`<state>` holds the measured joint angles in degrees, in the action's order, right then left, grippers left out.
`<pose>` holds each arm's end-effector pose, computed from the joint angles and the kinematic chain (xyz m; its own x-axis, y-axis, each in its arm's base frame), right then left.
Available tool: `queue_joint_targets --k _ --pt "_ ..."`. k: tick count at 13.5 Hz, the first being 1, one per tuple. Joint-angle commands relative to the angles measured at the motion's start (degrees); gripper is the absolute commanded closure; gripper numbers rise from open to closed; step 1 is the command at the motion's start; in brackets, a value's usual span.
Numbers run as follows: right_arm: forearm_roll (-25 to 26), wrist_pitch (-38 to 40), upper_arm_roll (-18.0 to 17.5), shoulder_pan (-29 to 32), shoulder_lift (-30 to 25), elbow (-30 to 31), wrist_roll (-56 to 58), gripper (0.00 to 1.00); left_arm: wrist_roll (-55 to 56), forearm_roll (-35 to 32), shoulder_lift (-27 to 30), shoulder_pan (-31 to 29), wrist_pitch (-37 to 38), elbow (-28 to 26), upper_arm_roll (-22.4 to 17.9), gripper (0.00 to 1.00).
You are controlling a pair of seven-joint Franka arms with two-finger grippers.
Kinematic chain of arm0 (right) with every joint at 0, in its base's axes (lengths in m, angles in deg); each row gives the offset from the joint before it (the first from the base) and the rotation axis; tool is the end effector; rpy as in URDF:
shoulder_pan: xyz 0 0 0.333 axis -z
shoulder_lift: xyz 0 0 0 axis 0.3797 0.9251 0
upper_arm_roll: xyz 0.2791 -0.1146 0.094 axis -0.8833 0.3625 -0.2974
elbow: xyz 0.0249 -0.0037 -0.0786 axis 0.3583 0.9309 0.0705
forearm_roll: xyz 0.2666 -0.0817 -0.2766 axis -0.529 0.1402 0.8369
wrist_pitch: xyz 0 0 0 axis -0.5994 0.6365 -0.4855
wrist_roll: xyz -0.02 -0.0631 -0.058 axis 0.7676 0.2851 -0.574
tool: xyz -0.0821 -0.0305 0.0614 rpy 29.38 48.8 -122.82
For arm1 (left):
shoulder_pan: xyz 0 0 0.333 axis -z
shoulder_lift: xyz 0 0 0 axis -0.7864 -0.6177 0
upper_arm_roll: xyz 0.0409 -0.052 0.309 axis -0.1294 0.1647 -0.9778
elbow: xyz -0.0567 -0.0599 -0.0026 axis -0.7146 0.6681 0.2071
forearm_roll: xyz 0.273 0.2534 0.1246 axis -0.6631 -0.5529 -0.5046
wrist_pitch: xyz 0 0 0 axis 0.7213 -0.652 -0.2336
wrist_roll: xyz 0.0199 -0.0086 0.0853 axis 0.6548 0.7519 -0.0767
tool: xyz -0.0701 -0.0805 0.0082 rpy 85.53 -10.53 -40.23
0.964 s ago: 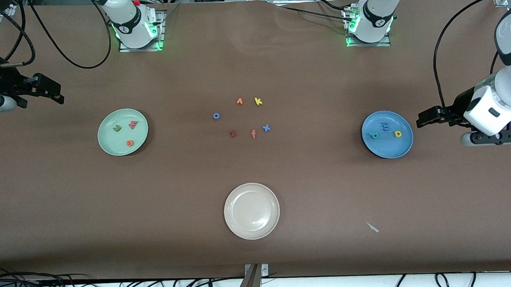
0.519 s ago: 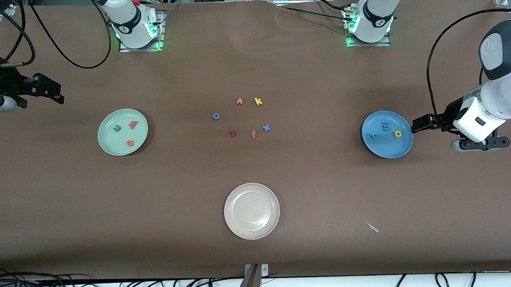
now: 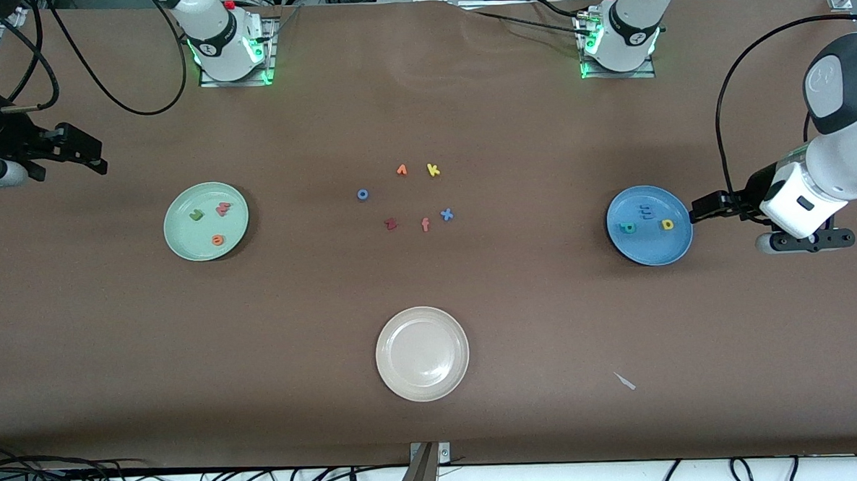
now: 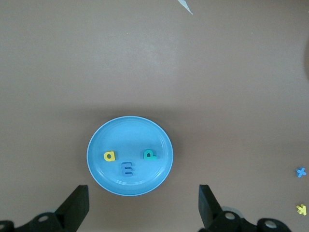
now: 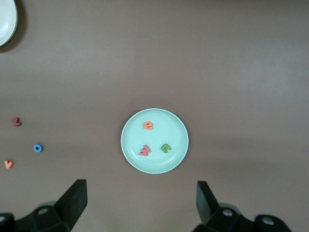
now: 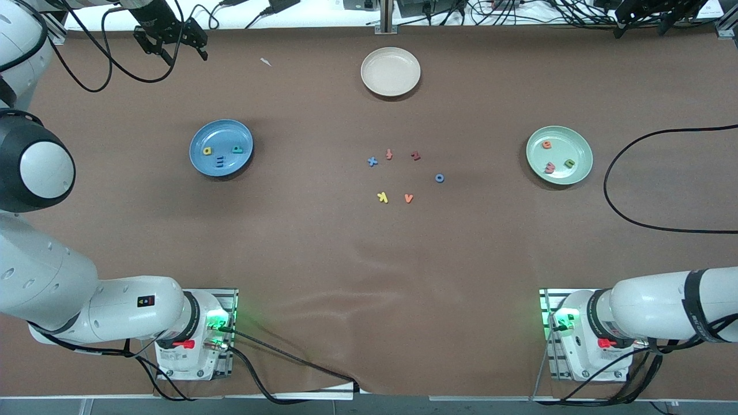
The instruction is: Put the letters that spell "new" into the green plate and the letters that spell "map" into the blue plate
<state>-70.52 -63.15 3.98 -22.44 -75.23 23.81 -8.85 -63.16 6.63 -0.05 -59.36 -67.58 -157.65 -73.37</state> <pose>0.5461 0.0046 0.5890 0.9968 0.0801 -0.0053 0.0800 -0.9967 -0.0108 0.6139 -0.0069 0.4640 0.9930 0.0576 -0.1027 0.0683 -0.9922 0.1038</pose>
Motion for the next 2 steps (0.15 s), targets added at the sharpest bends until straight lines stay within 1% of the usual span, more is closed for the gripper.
queue_joint_targets --k 1,2 --pt "-0.62 1.01 -0.09 0.21 0.51 -1.33 -0.31 0.0 -1.93 1.96 0.71 -0.22 0.01 -0.51 -0.31 0.0" --pt "-0.62 1.01 -0.09 0.21 0.51 -1.33 -0.23 0.0 -1.93 1.96 0.63 -0.22 0.01 -0.6 -0.31 0.0"
